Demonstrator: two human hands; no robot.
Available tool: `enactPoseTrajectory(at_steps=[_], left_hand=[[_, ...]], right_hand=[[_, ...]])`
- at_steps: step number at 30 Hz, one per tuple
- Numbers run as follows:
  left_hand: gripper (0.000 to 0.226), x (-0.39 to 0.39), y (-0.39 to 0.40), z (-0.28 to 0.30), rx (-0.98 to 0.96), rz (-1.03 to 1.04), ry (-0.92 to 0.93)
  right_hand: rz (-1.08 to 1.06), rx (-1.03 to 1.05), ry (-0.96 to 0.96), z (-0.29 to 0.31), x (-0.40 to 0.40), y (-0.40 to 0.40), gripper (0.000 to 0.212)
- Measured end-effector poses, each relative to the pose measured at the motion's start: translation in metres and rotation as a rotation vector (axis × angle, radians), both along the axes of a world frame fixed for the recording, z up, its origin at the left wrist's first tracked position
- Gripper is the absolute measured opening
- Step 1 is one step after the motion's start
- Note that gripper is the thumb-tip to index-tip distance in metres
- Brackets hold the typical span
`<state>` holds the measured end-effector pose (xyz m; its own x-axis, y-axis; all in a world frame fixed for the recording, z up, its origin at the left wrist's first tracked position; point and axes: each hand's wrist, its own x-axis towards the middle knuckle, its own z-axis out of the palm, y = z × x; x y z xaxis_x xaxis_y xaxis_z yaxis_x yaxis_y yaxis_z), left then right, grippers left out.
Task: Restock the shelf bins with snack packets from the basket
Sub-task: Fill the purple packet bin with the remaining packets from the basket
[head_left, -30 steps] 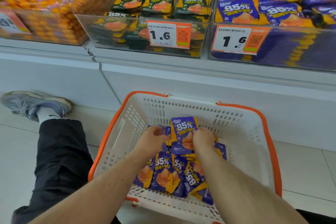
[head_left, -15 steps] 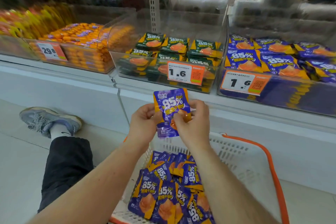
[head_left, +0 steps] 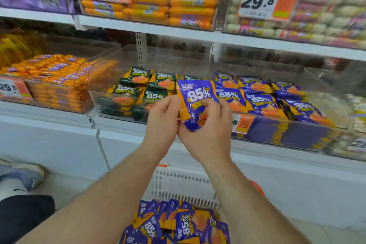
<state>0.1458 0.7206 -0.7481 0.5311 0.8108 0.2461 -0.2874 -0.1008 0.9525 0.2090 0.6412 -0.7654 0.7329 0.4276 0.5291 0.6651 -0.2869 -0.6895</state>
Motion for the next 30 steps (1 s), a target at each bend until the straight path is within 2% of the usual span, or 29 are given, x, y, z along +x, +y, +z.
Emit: enactPoseTrajectory(at_steps=[2, 4, 6, 8, 10, 12, 14, 18, 24, 30], left_hand=[[0.022, 0.020, 0.008, 0.012, 0.111, 0.014, -0.026], [0.025, 0.043, 0.023, 0.020, 0.281, 0.081, 0.063], [0.040, 0.069, 0.036, 0.026, 0.522, 0.095, 0.311], [0.057, 0.089, 0.041, 0.030, 0.686, -0.002, 0.578], [0.067, 0.102, 0.042, 0.029, 0.727, -0.095, 0.809], [0.071, 0.108, 0.045, 0.027, 0.665, -0.147, 0.922], [0.069, 0.108, 0.045, 0.026, 0.639, -0.184, 0.963], [0.065, 0.104, 0.042, 0.028, 0.666, -0.210, 1.013], [0.064, 0.106, 0.044, 0.026, 0.667, -0.220, 1.001], [0.065, 0.108, 0.046, 0.025, 0.615, -0.260, 0.981]], right_hand=[[-0.041, 0.006, 0.005, 0.020, 0.023, -0.008, 0.073], [-0.091, -0.010, 0.012, 0.040, 0.052, -0.016, 0.068], [-0.139, -0.083, 0.060, 0.055, 0.087, -0.019, 0.060], [-0.177, -0.168, 0.116, 0.066, 0.121, -0.015, 0.059], [-0.190, -0.246, 0.162, 0.072, 0.148, -0.007, 0.064], [-0.204, -0.316, 0.177, 0.073, 0.168, 0.007, 0.066], [-0.207, -0.363, 0.191, 0.072, 0.183, 0.026, 0.064], [-0.214, -0.460, 0.264, 0.070, 0.200, 0.063, 0.045], [-0.163, -0.600, 0.257, 0.055, 0.224, 0.095, 0.056], [-0.121, -0.794, 0.161, 0.052, 0.238, 0.106, 0.039]])
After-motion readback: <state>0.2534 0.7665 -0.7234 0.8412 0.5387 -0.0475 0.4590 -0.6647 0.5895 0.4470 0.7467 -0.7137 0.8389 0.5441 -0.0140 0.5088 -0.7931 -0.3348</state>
